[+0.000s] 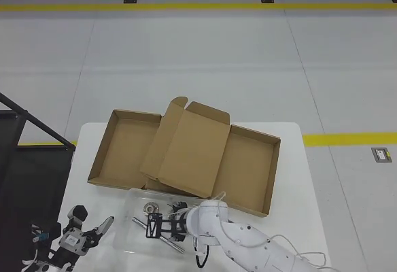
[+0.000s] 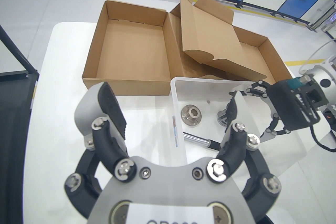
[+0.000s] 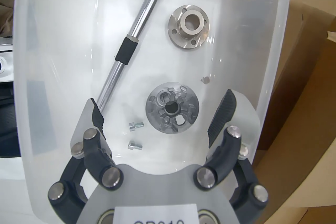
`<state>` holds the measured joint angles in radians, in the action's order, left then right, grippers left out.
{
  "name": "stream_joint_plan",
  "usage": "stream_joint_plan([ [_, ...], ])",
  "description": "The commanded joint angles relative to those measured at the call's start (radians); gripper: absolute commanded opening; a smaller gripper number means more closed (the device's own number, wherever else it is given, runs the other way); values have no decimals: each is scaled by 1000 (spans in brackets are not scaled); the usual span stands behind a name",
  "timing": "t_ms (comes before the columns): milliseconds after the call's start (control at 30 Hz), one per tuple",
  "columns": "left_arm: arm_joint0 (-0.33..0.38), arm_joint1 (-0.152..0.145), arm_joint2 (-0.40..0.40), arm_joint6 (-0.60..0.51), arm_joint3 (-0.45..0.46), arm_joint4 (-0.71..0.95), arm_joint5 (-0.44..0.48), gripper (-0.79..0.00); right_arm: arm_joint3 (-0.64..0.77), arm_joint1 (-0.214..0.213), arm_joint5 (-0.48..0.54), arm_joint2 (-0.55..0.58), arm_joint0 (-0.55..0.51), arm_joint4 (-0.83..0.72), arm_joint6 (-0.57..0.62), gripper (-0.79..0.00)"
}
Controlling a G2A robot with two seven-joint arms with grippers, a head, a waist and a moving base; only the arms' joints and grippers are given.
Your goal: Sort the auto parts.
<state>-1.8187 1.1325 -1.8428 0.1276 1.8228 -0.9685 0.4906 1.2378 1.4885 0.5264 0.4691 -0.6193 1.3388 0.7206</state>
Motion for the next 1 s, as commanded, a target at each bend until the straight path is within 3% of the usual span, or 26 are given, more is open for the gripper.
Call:
stream_joint_plan([
  [0, 0, 0, 0, 0, 0, 0, 0, 0, -28, 11, 3, -4, 12, -8, -1, -40],
  [33, 0, 0, 0, 0, 0, 0, 0, 0, -41, 16, 7, -6, 17, -13, -5, -182],
  [67, 0, 0, 0, 0, 0, 0, 0, 0, -57, 21, 8, -6, 23, -16, -7, -400],
  [100, 0, 0, 0, 0, 0, 0, 0, 0, -69, 26, 8, -7, 28, -19, -9, -400],
  [133, 0, 0, 0, 0, 0, 0, 0, 0, -79, 30, 9, -7, 31, -21, -12, -471],
  [200, 0, 0, 0, 0, 0, 0, 0, 0, -96, 36, 5, -2, 36, -26, -29, -711],
  [233, 0, 0, 0, 0, 0, 0, 0, 0, -103, 38, 2, 1, 36, -25, -34, -785],
  [467, 0, 0, 0, 0, 0, 0, 0, 0, -98, 33, 11, 28, 21, -4, -28, -785],
  [633, 0, 0, 0, 0, 0, 0, 0, 0, -19, 15, 27, 58, -16, 28, -48, -785],
  [833, 0, 0, 0, 0, 0, 0, 0, 0, 241, -48, 75, 146, -132, 132, -98, -785],
  [967, 0, 0, 0, 0, 0, 0, 0, 0, 504, -112, 124, 296, -272, 197, -141, -785],
])
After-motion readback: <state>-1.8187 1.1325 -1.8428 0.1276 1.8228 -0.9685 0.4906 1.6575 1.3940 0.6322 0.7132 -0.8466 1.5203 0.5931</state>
